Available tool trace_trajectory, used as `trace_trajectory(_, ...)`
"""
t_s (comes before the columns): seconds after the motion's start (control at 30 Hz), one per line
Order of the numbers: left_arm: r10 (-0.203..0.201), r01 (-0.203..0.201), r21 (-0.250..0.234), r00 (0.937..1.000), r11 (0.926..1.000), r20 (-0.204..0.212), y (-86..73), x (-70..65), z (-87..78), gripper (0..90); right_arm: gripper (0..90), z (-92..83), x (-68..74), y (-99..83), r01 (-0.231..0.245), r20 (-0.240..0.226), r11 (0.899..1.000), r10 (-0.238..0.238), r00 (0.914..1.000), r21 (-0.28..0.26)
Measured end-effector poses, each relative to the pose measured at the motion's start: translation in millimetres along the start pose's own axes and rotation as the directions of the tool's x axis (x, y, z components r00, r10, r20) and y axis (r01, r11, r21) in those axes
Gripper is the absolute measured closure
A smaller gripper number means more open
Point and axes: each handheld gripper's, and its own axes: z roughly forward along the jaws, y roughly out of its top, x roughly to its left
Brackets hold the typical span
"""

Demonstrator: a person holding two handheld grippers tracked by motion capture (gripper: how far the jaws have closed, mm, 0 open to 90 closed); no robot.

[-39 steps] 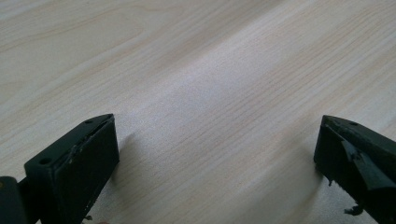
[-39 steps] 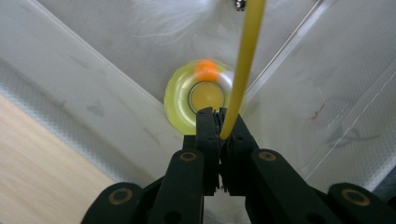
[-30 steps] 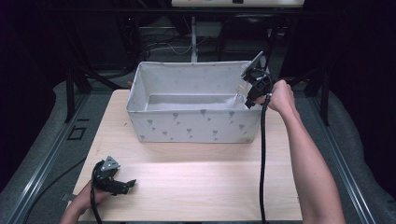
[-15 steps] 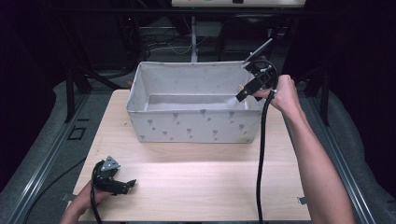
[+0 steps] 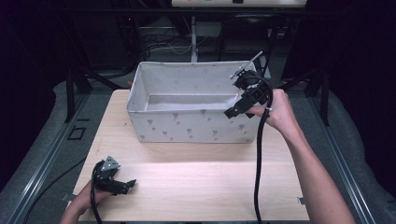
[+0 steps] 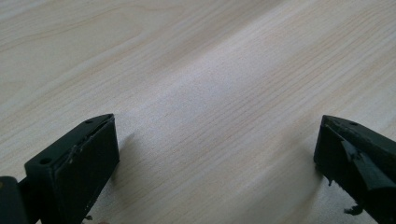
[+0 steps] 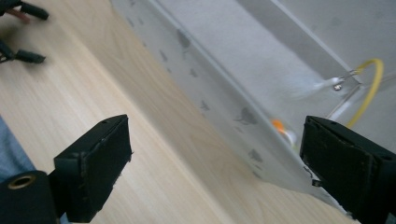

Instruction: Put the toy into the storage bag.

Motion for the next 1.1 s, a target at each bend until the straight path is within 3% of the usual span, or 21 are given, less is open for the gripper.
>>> trace_trajectory(0.3,0.0,0.0,0.001,1.0,1.0,-0.001,0.0,-0.2,-0.1,0.0,6.2,16.6,30.0,-10.7,0.071,-0.024,0.997,-0.07,0.9973,0.04)
trace_trajectory(0.63,0.001,-0.001,0.002,1.0,1.0,-0.001,0.0,-0.1,-0.2,0.0,4.3,58.2,63.8,-39.4,0.132,-0.075,0.987,-0.125,0.9893,0.089)
trace_trajectory(0.8,0.001,-0.001,0.0,1.0,1.0,-0.001,0.0,-0.1,-0.1,0.0,4.1,91.2,82.3,-59.5,0.158,-0.122,0.979,-0.143,0.9823,0.128)
trace_trajectory(1.1,0.003,-0.003,0.0,1.0,1.0,0.001,0.1,0.1,0.0,0.0,5.8,127.3,97.0,-85.4,0.188,-0.146,0.964,-0.162,0.9761,0.19)
